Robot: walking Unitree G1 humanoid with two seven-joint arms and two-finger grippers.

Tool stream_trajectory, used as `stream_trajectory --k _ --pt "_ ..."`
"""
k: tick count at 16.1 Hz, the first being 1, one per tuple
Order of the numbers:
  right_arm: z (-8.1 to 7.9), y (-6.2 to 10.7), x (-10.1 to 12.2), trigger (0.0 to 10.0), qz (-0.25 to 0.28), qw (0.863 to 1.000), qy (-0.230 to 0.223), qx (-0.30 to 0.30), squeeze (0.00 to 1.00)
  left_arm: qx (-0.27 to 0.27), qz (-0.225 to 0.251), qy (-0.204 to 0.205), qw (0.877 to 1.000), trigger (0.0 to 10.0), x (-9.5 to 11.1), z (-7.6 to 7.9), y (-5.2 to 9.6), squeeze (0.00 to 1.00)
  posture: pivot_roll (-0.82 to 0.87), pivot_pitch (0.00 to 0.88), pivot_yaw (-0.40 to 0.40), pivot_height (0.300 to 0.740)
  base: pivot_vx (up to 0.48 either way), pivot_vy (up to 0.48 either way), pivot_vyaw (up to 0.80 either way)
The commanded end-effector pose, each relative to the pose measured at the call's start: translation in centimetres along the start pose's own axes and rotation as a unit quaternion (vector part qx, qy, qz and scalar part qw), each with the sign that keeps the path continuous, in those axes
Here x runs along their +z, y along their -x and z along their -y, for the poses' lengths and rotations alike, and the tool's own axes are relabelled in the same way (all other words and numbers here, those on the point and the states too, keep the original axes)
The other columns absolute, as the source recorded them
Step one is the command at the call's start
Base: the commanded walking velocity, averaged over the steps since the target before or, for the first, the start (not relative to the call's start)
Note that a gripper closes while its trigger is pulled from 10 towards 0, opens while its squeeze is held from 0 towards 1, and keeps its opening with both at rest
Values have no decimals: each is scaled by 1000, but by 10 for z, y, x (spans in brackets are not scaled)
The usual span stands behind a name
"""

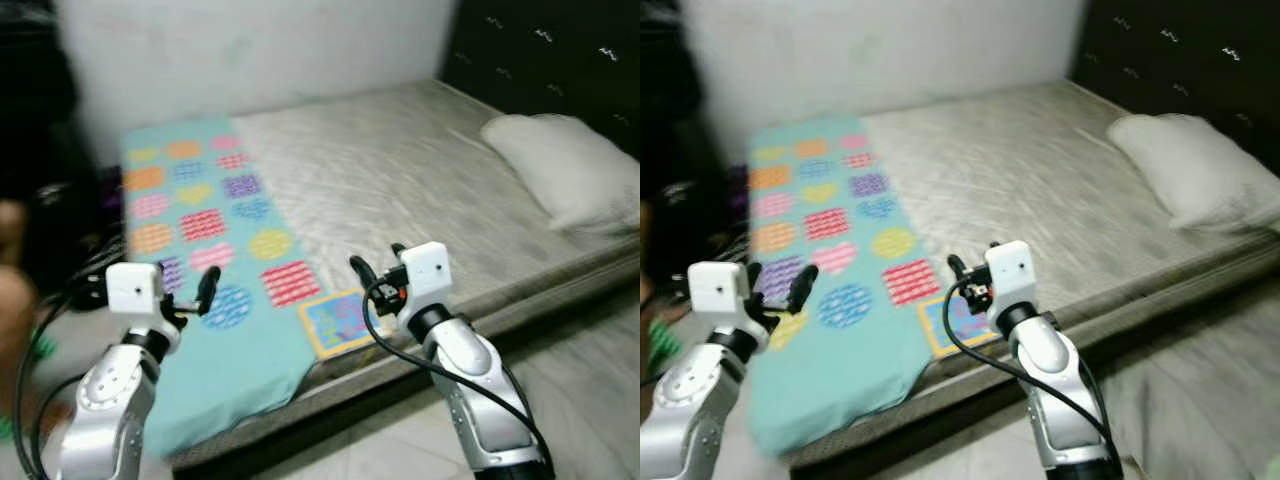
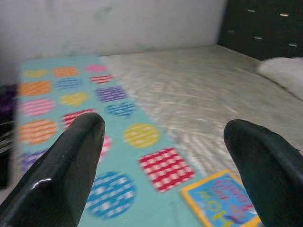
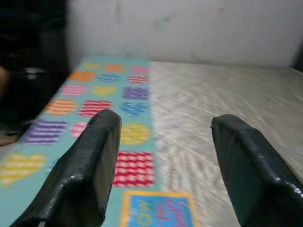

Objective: Clean up the room

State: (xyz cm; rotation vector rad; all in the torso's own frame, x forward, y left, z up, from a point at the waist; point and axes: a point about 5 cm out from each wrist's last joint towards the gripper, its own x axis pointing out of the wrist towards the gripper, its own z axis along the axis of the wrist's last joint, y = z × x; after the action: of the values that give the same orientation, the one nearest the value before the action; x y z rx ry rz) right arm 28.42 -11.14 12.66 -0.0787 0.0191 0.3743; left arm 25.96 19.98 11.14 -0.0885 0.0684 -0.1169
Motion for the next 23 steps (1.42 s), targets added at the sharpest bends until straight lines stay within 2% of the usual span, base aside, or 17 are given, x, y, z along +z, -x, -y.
stream_trajectory --k 1,2,9,11,23 --pt "7 3 0 10000 -2 1000 3 -12 0 -12 5 -2 1000 10000 3 6 -3 0 -208 0 9 740 0 0 0" --pt "7 4 0 10000 2 1000 28 -8 0 -13 4 -3 1000 10000 3 7 -4 0 -208 0 8 740 0 0 794" --pt "6 3 0 10000 3 1000 14 -7 0 -41 14 8 999 10000 6 12 -4 0 -206 0 5 740 0 0 744" --pt "7 2 0 10000 2 1000 12 -11 0 -44 15 10 999 10000 6 13 -4 0 -205 0 4 740 0 0 0" --pt "8 2 1 10000 5 1000 15 -12 0 -52 17 9 998 10000 7 14 -3 0 -207 0 5 740 286 0 0"
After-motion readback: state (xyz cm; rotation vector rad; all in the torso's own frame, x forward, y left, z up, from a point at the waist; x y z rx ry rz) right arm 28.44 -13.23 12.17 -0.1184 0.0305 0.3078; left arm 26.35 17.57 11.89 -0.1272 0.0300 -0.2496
